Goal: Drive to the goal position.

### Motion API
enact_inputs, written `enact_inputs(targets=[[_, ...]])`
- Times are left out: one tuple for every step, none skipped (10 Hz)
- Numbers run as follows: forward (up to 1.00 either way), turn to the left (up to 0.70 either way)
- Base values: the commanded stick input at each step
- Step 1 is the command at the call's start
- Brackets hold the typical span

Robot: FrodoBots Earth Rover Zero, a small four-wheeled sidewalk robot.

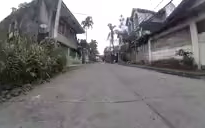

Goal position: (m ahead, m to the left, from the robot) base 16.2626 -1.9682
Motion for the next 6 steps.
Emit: enact_inputs(targets=[[1.0,-0.15],[1.0,-0.15],[1.0,-0.15],[1.0,-0.15],[1.0,-0.15],[1.0,-0.15]])
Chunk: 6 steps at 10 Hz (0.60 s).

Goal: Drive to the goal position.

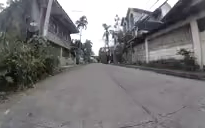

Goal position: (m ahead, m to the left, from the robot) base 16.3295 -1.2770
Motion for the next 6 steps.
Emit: enact_inputs(targets=[[1.0,-0.15],[1.0,-0.15],[1.0,-0.15],[1.0,-0.15],[1.0,-0.15],[1.0,-0.15]])
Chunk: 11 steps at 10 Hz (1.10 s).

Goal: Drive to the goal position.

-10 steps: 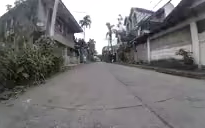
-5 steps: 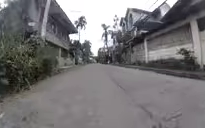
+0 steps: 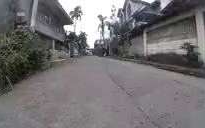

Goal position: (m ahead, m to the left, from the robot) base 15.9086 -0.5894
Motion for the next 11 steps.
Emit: enact_inputs(targets=[[1.0,-0.15],[1.0,-0.15],[1.0,-0.15],[1.0,-0.15],[1.0,-0.15],[1.0,-0.15],[1.0,-0.15],[1.0,-0.15],[1.0,-0.15],[1.0,-0.15],[1.0,-0.15]])
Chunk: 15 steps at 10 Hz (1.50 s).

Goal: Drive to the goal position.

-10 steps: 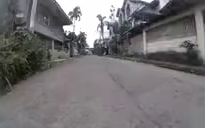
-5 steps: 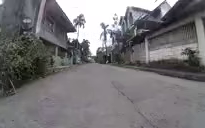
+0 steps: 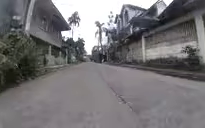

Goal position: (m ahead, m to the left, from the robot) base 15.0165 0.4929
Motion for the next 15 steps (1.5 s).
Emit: enact_inputs(targets=[[1.0,-0.15],[1.0,-0.15],[1.0,-0.15],[1.0,-0.15],[1.0,-0.15],[1.0,-0.15],[1.0,-0.15],[1.0,-0.15],[1.0,-0.15],[1.0,-0.15],[1.0,-0.15],[1.0,-0.15],[1.0,-0.15],[1.0,-0.15],[1.0,-0.15]])
